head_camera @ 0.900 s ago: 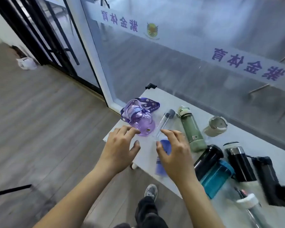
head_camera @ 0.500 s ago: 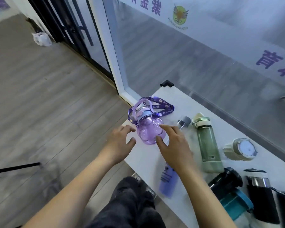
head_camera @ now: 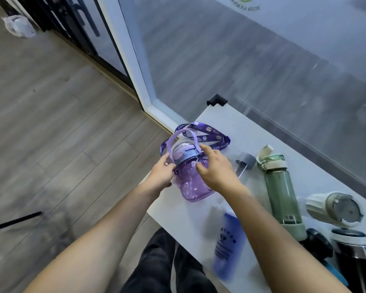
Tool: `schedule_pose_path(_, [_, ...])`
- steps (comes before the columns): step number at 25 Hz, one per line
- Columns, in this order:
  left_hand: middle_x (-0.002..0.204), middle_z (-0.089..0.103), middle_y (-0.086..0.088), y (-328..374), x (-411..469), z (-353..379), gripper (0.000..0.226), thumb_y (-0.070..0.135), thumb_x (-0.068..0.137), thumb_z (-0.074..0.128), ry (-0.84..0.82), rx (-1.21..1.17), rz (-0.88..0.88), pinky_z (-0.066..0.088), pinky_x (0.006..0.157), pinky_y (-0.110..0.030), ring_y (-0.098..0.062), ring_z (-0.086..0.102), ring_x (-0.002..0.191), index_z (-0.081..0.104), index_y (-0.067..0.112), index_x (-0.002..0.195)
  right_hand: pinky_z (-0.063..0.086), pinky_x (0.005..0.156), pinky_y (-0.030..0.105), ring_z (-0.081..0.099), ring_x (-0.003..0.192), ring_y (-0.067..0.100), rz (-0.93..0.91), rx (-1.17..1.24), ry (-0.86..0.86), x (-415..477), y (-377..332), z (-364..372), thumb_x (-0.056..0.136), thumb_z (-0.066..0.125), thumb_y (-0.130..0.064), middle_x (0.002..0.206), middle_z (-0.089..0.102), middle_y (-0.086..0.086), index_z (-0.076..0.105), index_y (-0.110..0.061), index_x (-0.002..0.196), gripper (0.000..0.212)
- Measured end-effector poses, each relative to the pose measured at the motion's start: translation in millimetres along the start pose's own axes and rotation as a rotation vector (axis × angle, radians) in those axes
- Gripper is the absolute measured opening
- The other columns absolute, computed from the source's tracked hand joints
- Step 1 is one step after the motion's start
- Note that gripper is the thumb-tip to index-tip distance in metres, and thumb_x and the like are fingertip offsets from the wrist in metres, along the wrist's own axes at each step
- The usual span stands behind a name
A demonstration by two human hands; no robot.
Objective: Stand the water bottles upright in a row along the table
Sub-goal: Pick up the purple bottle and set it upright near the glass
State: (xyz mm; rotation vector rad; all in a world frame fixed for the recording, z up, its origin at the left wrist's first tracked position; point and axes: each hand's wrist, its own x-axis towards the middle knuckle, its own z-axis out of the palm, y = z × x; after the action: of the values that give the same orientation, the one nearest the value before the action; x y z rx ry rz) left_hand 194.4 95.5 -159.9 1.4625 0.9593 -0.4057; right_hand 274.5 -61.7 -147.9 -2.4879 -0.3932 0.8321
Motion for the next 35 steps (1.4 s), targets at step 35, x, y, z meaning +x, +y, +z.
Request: schedule_pose_path(35, [0.095, 0.068, 0.002, 42, 56, -3, 0.016, 0.036, 0.094, 0.057, 0.015, -0.106, 0.156, 0.049, 0.076, -0.028, -0.013, 0.06, 0.081, 0.064, 0.022, 0.098, 0.053, 0.099, 0.044, 0.064, 0.108, 0.023, 0.424, 0.985, 0.234, 25, 1, 20, 0.095, 0.051, -0.054, 0.112, 0.07, 0.0, 0.068, -0.03, 0.099, 0.029])
